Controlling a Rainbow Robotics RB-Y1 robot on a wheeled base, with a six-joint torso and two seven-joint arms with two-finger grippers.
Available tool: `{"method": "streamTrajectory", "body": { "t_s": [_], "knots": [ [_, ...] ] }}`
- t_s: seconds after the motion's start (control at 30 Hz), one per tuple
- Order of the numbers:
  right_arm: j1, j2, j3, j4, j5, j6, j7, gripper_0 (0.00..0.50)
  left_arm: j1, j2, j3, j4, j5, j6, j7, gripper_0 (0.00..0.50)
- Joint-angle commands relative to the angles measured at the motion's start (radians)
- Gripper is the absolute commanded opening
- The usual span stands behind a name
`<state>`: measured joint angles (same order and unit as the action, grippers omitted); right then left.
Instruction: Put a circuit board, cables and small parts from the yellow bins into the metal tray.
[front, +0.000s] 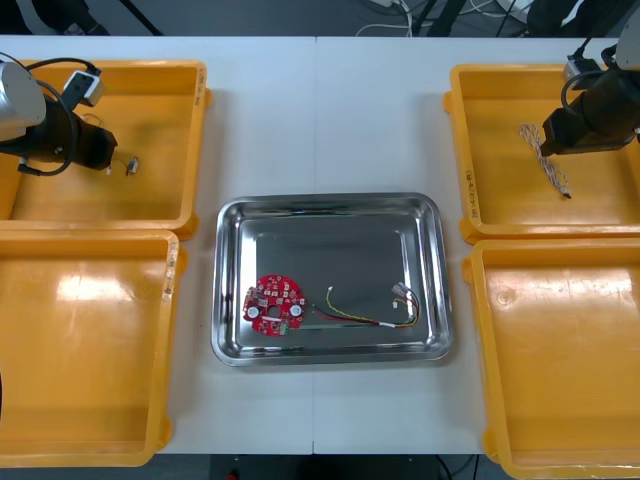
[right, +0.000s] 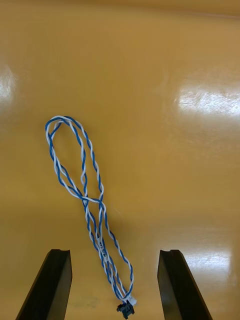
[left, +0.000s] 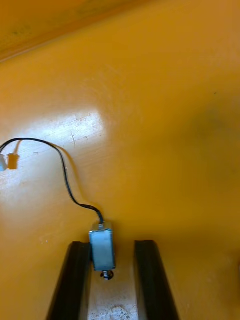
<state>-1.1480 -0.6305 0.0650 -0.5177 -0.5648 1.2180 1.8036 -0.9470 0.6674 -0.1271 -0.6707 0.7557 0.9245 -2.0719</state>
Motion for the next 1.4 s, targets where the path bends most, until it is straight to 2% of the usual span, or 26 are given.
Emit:
{"method": "streamTrajectory", "body": {
  "t_s": [0.03,0.23,0.4,0.53,0.67,1.0,1.4],
  "knots": [
    [-0.032,0.017,-0.027,-0.009,0.008,-0.014,0.033,0.500,0.031,0.024,0.006,-0.001,0.016,-0.001,-0.119,0.000],
    [0.002,0.022,-0.027,-0.009,-0.012,-0.017,0.039,0.500,0.031,0.031,0.006,0.002,0.016,0.007,-0.123,0.000],
    [0.017,0.028,-0.027,-0.009,-0.012,-0.017,0.042,0.500,0.025,0.051,0.006,-0.003,0.036,0.053,-0.129,0.000],
    [0.027,0.029,-0.027,-0.009,-0.010,-0.017,0.057,0.500,0.025,0.072,0.007,-0.044,0.043,0.111,-0.126,0.000],
    [0.034,0.026,-0.027,-0.007,-0.006,-0.025,0.131,0.500,0.024,0.093,0.024,-0.092,0.040,0.175,-0.120,0.000],
    [0.039,0.025,-0.027,-0.009,0.009,-0.032,0.171,0.500,-0.003,0.130,0.080,-0.165,0.039,0.320,-0.096,0.000],
    [0.074,0.023,-0.028,-0.009,0.002,-0.064,0.152,0.500,-0.006,0.149,0.070,-0.426,-0.001,0.559,0.111,0.000]
  ]
}}
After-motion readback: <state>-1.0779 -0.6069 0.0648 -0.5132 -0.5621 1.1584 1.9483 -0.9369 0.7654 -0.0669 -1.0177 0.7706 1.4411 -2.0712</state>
